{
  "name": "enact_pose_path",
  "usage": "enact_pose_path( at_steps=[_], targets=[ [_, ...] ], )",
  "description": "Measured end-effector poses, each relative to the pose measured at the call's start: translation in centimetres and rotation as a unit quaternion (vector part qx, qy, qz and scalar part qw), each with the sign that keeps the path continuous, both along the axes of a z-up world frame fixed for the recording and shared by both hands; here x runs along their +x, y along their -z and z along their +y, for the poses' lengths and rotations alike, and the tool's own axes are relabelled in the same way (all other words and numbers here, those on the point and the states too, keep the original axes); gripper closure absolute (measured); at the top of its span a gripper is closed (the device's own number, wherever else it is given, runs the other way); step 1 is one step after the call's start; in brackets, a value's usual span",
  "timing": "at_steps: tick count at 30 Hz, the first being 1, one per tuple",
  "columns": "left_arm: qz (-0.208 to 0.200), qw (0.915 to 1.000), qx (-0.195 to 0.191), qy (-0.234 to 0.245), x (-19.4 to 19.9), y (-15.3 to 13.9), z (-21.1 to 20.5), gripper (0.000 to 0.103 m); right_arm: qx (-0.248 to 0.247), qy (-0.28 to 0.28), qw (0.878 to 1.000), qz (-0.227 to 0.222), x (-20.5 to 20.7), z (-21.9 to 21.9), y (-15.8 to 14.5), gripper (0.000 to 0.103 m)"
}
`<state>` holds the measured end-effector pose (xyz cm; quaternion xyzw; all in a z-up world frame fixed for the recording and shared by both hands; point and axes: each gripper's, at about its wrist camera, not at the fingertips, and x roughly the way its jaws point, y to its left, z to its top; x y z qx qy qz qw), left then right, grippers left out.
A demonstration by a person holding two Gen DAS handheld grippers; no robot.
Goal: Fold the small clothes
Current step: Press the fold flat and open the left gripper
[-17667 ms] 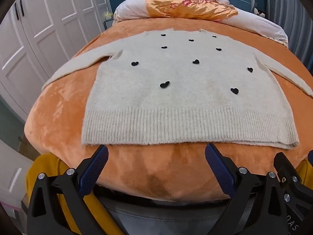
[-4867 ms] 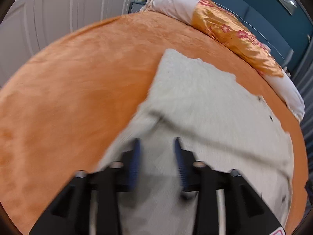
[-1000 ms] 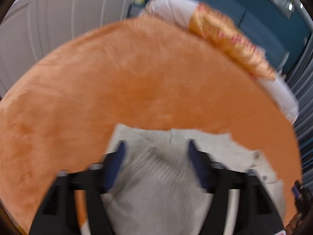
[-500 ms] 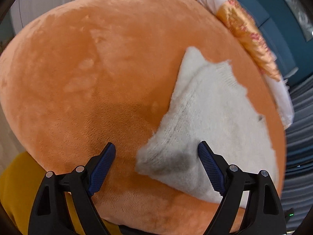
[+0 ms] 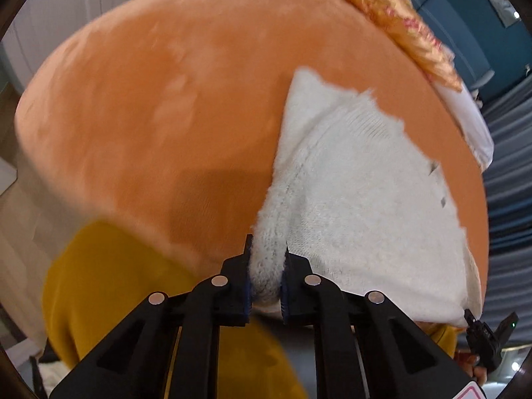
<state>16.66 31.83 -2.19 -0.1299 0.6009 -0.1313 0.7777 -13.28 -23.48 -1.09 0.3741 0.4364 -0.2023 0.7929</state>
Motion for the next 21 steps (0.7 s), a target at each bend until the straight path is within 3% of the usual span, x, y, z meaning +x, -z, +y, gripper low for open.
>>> enact_pose_path(
  at_steps=[4, 6, 9, 11, 12, 13, 14, 17, 21],
  targets=[
    [0.02, 0.9996, 0.016, -0.009, -2.2, 1.8, 0.4, 0.091, 0.007, -0.01, 0.999, 0.033, -1.5, 1.8, 1.9, 0.09],
    [-0.001, 0.9994, 0.029, -0.019, -2.6, 0.8, 0.3, 0.083, -0.015, -0.027, 0.998, 0.045, -0.9, 2.3, 1.3, 0.08],
    [-0.059, 0.9975, 0.029, -0.026, -2.7, -2.4, 0.2, 0.082, -0.078, -0.034, 0.995, 0.046, 0.1, 2.5, -1.2, 0.069],
    [-0.118, 0.9925, 0.02, -0.025, -2.2, -5.6, -0.1, 0.066, -0.122, -0.033, 0.992, 0.02, 0.3, 2.1, -3.6, 0.055],
    [-0.136, 0.9903, 0.014, -0.024, -1.2, -6.7, -0.7, 0.045, -0.13, -0.033, 0.991, 0.006, 0.8, 1.8, -4.3, 0.049],
    [-0.154, 0.9877, 0.006, -0.024, -0.5, -7.4, -1.0, 0.038, -0.133, -0.035, 0.99, -0.007, 1.5, 1.6, -4.9, 0.049],
    [-0.167, 0.9857, -0.001, -0.021, 0.1, -7.9, -1.5, 0.038, -0.136, -0.036, 0.99, -0.018, 2.7, 1.1, -5.5, 0.049],
    [-0.158, 0.9872, -0.021, 0.009, 3.6, -7.3, -4.2, 0.036, -0.131, -0.045, 0.99, -0.036, 6.3, 0.0, -5.6, 0.045],
    [-0.109, 0.9933, -0.02, 0.032, 7.8, -3.1, -7.9, 0.035, -0.103, -0.052, 0.993, -0.022, 11.2, -0.8, -2.9, 0.043]
  ],
)
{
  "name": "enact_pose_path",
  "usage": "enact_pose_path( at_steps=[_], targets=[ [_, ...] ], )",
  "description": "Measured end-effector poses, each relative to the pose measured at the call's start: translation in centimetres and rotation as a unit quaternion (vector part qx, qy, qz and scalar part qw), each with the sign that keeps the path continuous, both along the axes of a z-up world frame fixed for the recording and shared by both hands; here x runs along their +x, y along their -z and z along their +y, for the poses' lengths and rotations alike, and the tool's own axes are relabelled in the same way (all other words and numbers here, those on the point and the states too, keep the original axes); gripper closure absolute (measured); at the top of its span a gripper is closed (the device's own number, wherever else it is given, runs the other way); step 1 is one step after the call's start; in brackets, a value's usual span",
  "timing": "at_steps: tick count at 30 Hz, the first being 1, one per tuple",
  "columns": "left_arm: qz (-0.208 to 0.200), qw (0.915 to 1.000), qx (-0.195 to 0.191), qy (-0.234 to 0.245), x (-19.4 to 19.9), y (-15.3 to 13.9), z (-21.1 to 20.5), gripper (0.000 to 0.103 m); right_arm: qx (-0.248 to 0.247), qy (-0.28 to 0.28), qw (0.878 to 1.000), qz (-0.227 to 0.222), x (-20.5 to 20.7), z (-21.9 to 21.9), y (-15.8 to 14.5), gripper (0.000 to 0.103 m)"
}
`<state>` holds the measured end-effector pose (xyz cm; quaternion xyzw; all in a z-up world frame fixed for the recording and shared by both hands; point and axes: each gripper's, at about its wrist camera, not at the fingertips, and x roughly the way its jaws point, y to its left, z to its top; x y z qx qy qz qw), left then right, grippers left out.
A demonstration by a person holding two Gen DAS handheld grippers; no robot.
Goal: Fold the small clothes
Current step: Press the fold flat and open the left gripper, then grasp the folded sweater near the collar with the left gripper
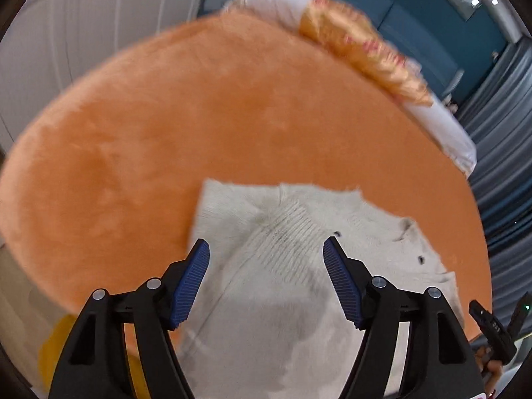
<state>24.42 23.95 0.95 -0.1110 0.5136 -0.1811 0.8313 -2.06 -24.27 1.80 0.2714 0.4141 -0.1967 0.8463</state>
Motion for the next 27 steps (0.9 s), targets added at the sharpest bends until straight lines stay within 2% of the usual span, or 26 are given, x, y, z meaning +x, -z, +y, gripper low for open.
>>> enact_pose_path(
  at_steps=[3, 5, 6, 7, 8, 9, 12, 15, 17, 19, 20, 22, 23, 25, 27],
  targets=[
    [0.053, 0.9985, -0.004, 0.006, 1.7, 3.3, -1.6, 0.035, 0.025, 0.011, 0.999, 0.018, 1.5, -0.7, 2.3, 0.043],
    [0.052, 0.9986, -0.001, 0.01, 1.9, 3.9, -2.1, 0.038, 0.024, 0.013, 0.999, 0.035, 2.3, -0.4, 3.4, 0.049],
    [0.046, 0.9988, 0.006, 0.016, 1.9, 3.9, -2.5, 0.049, 0.021, 0.011, 0.999, 0.043, 2.3, -0.2, 3.7, 0.069],
    [0.044, 0.9987, 0.008, 0.025, 2.0, 3.8, -2.7, 0.076, 0.02, 0.006, 0.999, 0.05, 2.4, 0.0, 3.8, 0.094],
    [0.046, 0.9983, 0.007, 0.035, 2.2, 3.6, -2.9, 0.091, 0.02, 0.0, 0.999, 0.05, 2.5, 0.2, 3.5, 0.095],
    [0.046, 0.9982, 0.002, 0.038, 2.0, 3.3, -2.7, 0.095, 0.018, -0.002, 0.999, 0.044, 2.6, 0.4, 3.1, 0.096],
    [0.003, 0.9994, -0.022, 0.025, 1.8, 0.2, -1.6, 0.096, 0.008, 0.006, 1.0, -0.021, 2.1, 0.0, -1.1, 0.096],
    [-0.049, 0.9974, -0.053, 0.0, 1.9, -3.9, -0.6, 0.096, 0.011, 0.019, 0.992, -0.122, 1.1, -1.2, -6.2, 0.097],
    [-0.074, 0.9956, -0.054, -0.019, 2.5, -5.3, -0.1, 0.096, -0.009, 0.028, 0.988, -0.15, 1.4, -1.8, -8.1, 0.097],
    [-0.067, 0.9969, -0.037, -0.022, 3.5, -4.5, -0.2, 0.096, -0.025, 0.029, 0.991, -0.127, 2.7, -2.4, -7.1, 0.097],
    [-0.057, 0.9981, -0.012, -0.019, 4.1, -3.2, -0.8, 0.096, -0.026, 0.03, 0.993, -0.107, 3.3, -2.6, -5.9, 0.097],
    [-0.034, 0.9984, 0.044, -0.008, 4.9, 0.0, -2.4, 0.096, -0.005, 0.033, 0.998, -0.044, 5.2, -3.5, -1.4, 0.097],
    [-0.01, 0.9975, 0.07, -0.003, 5.2, 2.5, -3.1, 0.096, 0.003, 0.035, 0.999, -0.012, 5.9, -3.8, 0.8, 0.097],
    [0.01, 0.9964, 0.083, -0.01, 5.1, 5.0, -3.2, 0.095, 0.01, 0.038, 0.999, 0.036, 6.6, -4.2, 4.0, 0.097],
    [0.004, 0.9966, 0.08, -0.018, 5.1, 5.5, -3.1, 0.095, 0.022, 0.045, 0.998, 0.041, 6.6, -4.5, 5.0, 0.097]
  ],
)
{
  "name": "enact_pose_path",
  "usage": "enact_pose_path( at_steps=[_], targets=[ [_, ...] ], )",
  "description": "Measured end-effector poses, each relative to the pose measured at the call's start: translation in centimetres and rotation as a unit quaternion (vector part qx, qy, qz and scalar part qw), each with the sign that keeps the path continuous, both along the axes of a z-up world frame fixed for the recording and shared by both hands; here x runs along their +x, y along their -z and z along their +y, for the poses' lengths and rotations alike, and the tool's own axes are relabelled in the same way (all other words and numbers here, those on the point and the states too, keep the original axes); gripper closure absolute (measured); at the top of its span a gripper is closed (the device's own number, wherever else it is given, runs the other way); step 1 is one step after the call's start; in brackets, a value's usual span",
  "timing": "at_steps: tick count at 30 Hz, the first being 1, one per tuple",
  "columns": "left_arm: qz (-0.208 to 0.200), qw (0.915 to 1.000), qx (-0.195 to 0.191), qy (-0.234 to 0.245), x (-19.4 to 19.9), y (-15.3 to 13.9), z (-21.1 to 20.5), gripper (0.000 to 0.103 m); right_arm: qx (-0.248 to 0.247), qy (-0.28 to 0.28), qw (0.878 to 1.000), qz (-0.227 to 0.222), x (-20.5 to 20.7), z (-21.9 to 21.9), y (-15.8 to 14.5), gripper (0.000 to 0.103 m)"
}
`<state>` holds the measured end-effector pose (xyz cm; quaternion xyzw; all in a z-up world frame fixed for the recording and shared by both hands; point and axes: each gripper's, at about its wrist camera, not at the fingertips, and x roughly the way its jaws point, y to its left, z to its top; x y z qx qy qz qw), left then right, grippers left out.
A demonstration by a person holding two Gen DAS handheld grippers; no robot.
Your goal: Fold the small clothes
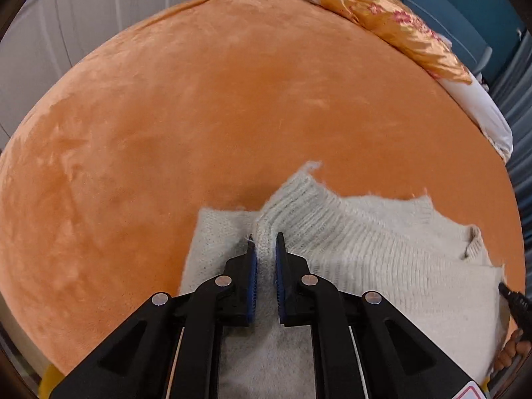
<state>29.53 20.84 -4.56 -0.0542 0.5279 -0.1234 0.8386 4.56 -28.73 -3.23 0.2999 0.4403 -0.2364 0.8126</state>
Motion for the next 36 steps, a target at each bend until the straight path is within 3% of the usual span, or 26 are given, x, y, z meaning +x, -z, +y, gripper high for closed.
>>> enact_pose_path(
  at_steps=[2, 5, 8, 11, 15, 17, 19, 21, 24, 27, 29, 31, 34, 36],
  targets=[
    [0.003, 1.0, 0.007, 0.002, 0.4, -0.3, -0.4, 0.094, 0.009, 0.0, 1.0, 0.001, 0.2, -0.1, 0.0, 0.095],
    [-0.003, 0.9997, 0.026, 0.004, 0.1, -1.7, -0.5, 0.084, -0.006, 0.0, 1.0, 0.001, 0.0, 0.2, -1.6, 0.09],
    [-0.058, 0.9975, 0.039, -0.006, -2.3, -5.1, 0.0, 0.074, -0.048, 0.007, 0.998, -0.05, -2.2, 2.7, -5.6, 0.086],
    [-0.087, 0.996, 0.02, 0.005, -5.3, -7.8, -0.4, 0.071, -0.043, -0.063, 0.994, -0.079, -3.0, 7.7, -7.5, 0.085],
    [-0.055, 0.9909, -0.016, 0.122, -11.2, -7.9, -6.2, 0.07, -0.008, -0.202, 0.977, -0.068, -1.7, 17.1, -6.7, 0.085],
    [-0.035, 0.9836, -0.001, 0.177, -14.2, -6.2, -9.4, 0.07, -0.002, -0.256, 0.965, -0.056, -1.3, 21.0, -5.5, 0.087],
    [-0.023, 0.9793, 0.034, 0.198, -16.1, -4.2, -11.0, 0.07, -0.015, -0.276, 0.961, -0.029, -1.4, 22.8, -4.1, 0.088],
    [-0.021, 0.978, 0.062, 0.198, -16.8, -2.6, -11.0, 0.069, -0.016, -0.266, 0.964, -0.005, -2.1, 22.2, -2.7, 0.09],
    [-0.026, 0.9801, 0.064, 0.186, -16.8, -2.5, -9.2, 0.066, 0.008, -0.216, 0.976, 0.011, -4.7, 18.3, -1.5, 0.103],
    [-0.021, 0.9828, 0.077, 0.166, -16.2, -2.1, -7.5, 0.066, 0.015, -0.186, 0.982, 0.029, -7.5, 15.6, -0.7, 0.103],
    [-0.014, 0.9849, 0.065, 0.16, -15.9, -1.9, -6.5, 0.066, 0.022, -0.181, 0.983, 0.039, -8.7, 15.3, -0.3, 0.103],
    [-0.016, 0.9853, 0.068, 0.156, -16.1, -1.8, -6.4, 0.066, 0.007, -0.169, 0.985, 0.044, -9.3, 15.4, -0.9, 0.098],
    [-0.018, 0.985, 0.08, 0.152, -16.6, -1.9, -6.9, 0.066, 0.008, -0.146, 0.989, -0.001, -9.7, 14.8, -3.2, 0.096],
    [-0.021, 0.9845, 0.087, 0.151, -16.8, -1.9, -7.1, 0.066, 0.01, -0.143, 0.99, -0.016, -9.0, 14.4, -3.8, 0.088]
  ],
)
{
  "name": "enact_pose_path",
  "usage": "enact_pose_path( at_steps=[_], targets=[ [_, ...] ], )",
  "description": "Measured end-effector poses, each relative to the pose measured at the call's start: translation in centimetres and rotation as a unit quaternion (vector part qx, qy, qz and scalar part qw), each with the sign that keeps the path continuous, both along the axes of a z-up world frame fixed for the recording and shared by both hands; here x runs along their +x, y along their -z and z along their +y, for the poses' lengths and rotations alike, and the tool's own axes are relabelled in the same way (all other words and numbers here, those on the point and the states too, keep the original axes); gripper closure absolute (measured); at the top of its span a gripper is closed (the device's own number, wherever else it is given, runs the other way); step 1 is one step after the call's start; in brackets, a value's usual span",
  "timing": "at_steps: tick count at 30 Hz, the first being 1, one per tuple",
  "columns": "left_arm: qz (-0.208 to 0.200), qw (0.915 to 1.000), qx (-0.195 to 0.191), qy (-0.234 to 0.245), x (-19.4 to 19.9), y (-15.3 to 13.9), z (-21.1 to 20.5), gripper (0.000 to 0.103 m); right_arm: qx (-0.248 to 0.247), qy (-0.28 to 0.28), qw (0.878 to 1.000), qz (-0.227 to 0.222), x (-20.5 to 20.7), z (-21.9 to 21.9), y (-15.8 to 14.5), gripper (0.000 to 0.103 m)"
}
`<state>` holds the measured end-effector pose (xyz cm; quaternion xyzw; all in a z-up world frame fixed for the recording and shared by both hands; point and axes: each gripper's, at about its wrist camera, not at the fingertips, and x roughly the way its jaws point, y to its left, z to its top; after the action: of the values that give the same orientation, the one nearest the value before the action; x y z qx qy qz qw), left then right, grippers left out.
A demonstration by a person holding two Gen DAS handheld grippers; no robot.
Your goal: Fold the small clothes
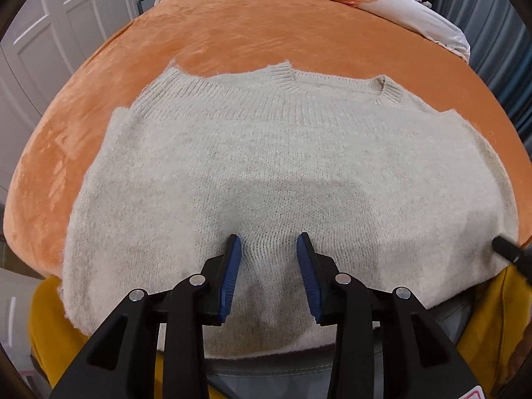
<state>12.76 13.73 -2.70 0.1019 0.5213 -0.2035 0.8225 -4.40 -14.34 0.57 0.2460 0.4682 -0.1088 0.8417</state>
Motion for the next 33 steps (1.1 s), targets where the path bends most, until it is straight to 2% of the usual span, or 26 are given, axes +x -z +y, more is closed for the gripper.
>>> enact_pose_path(
  at_steps=[1, 4, 5, 8, 11, 13, 15, 17, 18, 20, 23, 24, 26, 27, 28, 29, 33],
  targets=[
    [-0.002, 1.0, 0.002, 0.001, -0.1, 0.0, 0.0, 0.066, -0.008, -0.001, 1.0, 0.003, 0.3, 0.0, 0.1, 0.088],
    [-0.003, 1.0, 0.002, 0.002, -0.1, 0.0, 0.0, 0.066, -0.045, -0.029, 0.997, 0.064, 1.9, 0.6, 3.0, 0.09],
    [-0.003, 1.0, 0.002, 0.002, -0.2, 0.0, 0.0, 0.066, -0.054, -0.034, 0.996, 0.069, 2.0, 0.9, 3.2, 0.09],
    [-0.005, 1.0, 0.004, 0.0, -0.4, 0.1, 0.0, 0.066, -0.079, -0.038, 0.994, 0.06, 2.7, 2.2, 1.4, 0.087],
    [-0.008, 0.9999, 0.007, 0.001, -0.3, 0.1, -0.2, 0.066, -0.052, -0.039, 0.998, 0.019, 3.1, 2.5, -0.5, 0.087],
    [-0.008, 0.9999, 0.01, 0.002, -0.3, 0.1, -0.3, 0.066, -0.045, -0.047, 0.998, 0.007, 4.1, 3.3, -0.9, 0.086],
    [-0.009, 0.9999, 0.01, 0.002, -0.4, 0.1, -0.3, 0.066, -0.047, -0.07, 0.996, 0.022, 5.1, 4.2, 0.2, 0.084],
    [-0.008, 0.9999, 0.008, 0.001, -0.4, 0.1, -0.3, 0.066, -0.047, -0.091, 0.993, 0.061, 5.5, 5.4, 2.6, 0.082],
    [-0.007, 1.0, 0.007, 0.001, -0.3, 0.1, -0.2, 0.066, -0.06, -0.097, 0.992, 0.059, 5.1, 5.9, 3.1, 0.082],
    [-0.009, 1.0, 0.003, 0.002, -0.4, 0.1, -0.1, 0.066, -0.096, -0.121, 0.986, 0.057, 4.6, 7.0, 3.1, 0.08],
    [-0.001, 0.9999, -0.011, -0.003, -0.2, -0.4, 0.3, 0.066, -0.087, -0.137, 0.984, 0.071, 4.5, 6.6, 2.4, 0.079],
    [0.007, 0.9994, -0.032, -0.008, 0.2, -1.0, 0.7, 0.064, -0.076, -0.131, 0.986, 0.065, 4.5, 5.8, 1.7, 0.082],
    [0.012, 0.9974, -0.066, -0.028, 1.5, -2.5, 1.8, 0.053, -0.072, -0.1, 0.992, 0.036, 4.1, 3.6, -0.1, 0.078],
    [0.004, 0.9965, -0.074, -0.04, 2.2, -3.1, 2.2, 0.044, -0.078, -0.073, 0.994, 0.019, 4.0, 1.8, -1.2, 0.067],
    [-0.005, 0.9952, -0.084, -0.051, 3.1, -3.8, 2.8, 0.04, -0.08, -0.053, 0.995, 0.007, 4.1, 0.3, -1.9, 0.055],
    [-0.015, 0.9934, -0.094, -0.064, 4.4, -4.4, 3.6, 0.039, -0.079, -0.022, 0.997, -0.008, 4.2, -2.1, -2.7, 0.051],
    [-0.001, 0.9857, -0.115, -0.124, 10.5, -4.2, 6.4, 0.033, -0.063, 0.071, 0.995, -0.004, 5.7, -9.2, -2.6, 0.048]
  ],
)
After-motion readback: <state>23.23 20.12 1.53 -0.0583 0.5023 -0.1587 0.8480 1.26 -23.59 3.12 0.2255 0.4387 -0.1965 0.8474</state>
